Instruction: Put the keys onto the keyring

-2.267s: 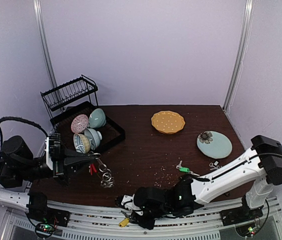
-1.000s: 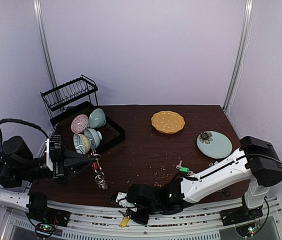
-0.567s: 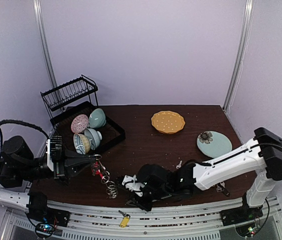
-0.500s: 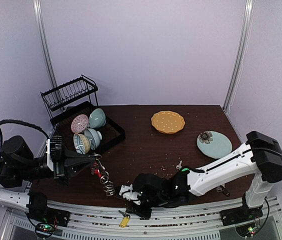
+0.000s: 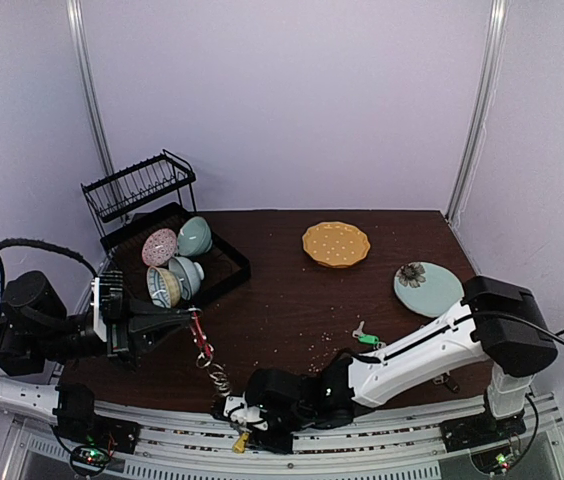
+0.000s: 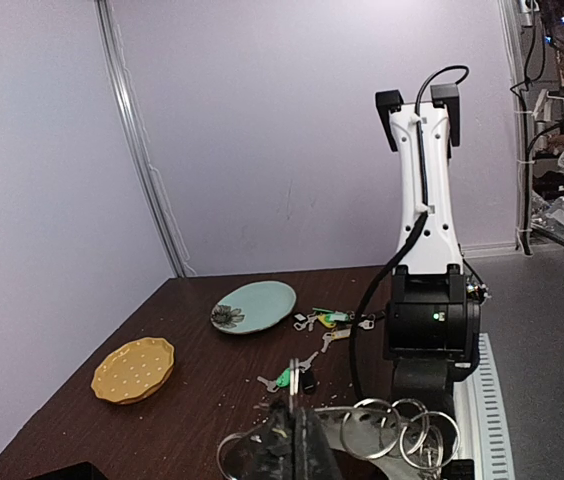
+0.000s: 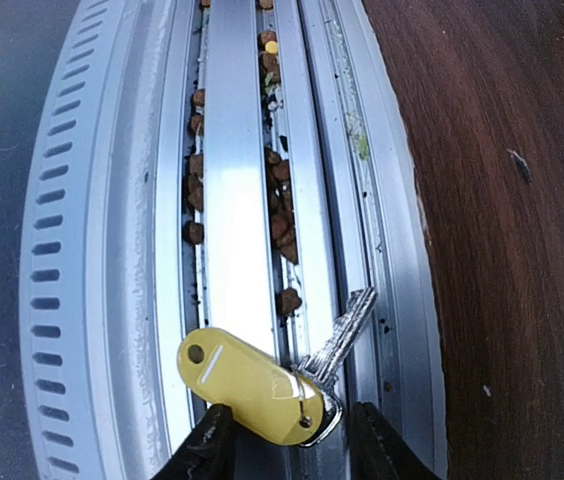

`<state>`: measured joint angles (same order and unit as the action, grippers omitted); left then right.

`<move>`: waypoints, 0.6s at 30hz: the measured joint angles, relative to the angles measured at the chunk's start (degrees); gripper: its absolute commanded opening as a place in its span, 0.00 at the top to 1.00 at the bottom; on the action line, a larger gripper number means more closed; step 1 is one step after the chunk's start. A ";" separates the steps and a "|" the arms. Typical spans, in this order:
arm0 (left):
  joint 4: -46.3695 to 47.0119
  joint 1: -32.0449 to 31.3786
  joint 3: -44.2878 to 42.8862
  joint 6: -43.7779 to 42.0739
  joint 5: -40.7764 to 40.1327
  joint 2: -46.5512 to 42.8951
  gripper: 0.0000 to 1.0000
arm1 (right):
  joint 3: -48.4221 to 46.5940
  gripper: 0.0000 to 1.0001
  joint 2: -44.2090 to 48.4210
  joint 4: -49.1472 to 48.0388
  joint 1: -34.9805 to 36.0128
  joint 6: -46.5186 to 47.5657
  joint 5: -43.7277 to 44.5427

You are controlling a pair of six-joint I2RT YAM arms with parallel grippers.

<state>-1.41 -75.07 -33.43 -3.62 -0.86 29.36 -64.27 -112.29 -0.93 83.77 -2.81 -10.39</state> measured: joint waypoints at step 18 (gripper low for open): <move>-0.04 0.00 0.00 -0.15 -0.09 -0.09 1.00 | -7.13 0.97 -4.72 1.16 -1.97 2.60 -3.02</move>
<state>-1.45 -75.07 -33.43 -3.77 -0.95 29.28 -71.40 -117.01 0.23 81.80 -0.21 -13.41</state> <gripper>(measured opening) 0.005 0.115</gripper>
